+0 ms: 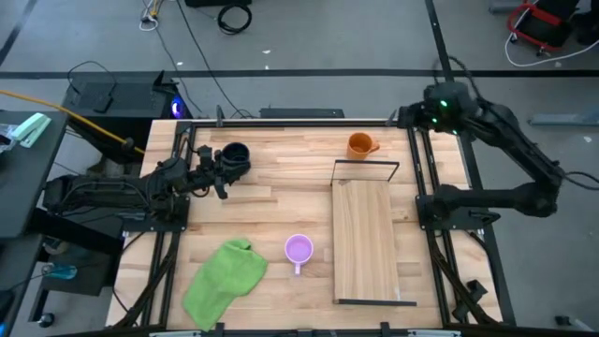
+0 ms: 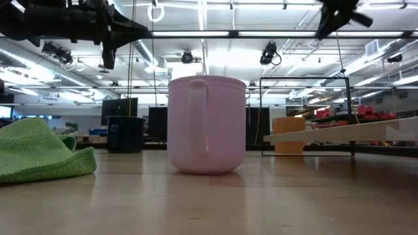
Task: Stack small to large cups/mugs on shelf
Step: Move the orange mug to the center of the table
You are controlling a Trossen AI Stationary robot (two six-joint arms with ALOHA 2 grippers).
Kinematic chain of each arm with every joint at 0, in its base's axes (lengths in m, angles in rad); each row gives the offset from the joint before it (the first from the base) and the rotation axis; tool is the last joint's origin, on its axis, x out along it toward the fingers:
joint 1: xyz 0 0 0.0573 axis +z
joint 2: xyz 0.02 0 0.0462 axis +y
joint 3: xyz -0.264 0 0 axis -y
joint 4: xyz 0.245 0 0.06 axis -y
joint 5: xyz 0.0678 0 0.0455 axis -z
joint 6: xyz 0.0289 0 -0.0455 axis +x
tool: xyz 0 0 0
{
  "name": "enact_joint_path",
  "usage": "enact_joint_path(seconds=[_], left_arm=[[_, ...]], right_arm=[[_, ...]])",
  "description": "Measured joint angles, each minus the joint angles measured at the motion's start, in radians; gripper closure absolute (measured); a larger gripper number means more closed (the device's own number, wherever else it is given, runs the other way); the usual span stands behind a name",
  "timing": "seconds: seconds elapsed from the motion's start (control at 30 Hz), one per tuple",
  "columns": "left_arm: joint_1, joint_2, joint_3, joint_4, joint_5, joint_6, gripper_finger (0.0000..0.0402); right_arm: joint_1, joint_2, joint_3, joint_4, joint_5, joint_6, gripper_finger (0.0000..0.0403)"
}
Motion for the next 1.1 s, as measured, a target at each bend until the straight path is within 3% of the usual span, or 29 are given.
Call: enact_joint_path(seconds=[0.17,0.37,0.8,1.1], left_arm=[[0.0,0.0,0.0,-0.016,0.0,0.001,0.0349],[0.0,0.0,0.0,-0.019,0.0,0.003,0.0349],[0.0,0.0,0.0,-0.021,0.0,0.003,0.0349],[0.0,0.0,0.0,-0.057,0.0,0.003,0.0349]], right_arm=[[-0.138,0.122,0.0,0.0,-0.164,-0.101,0.0357],[-0.232,0.26,0.0,0.0,-0.272,-0.171,0.0357],[-0.281,0.429,0.0,-0.043,-0.288,-0.222,0.0357],[-0.262,0.435,-0.001,-0.025,-0.287,-0.286,0.0357]])
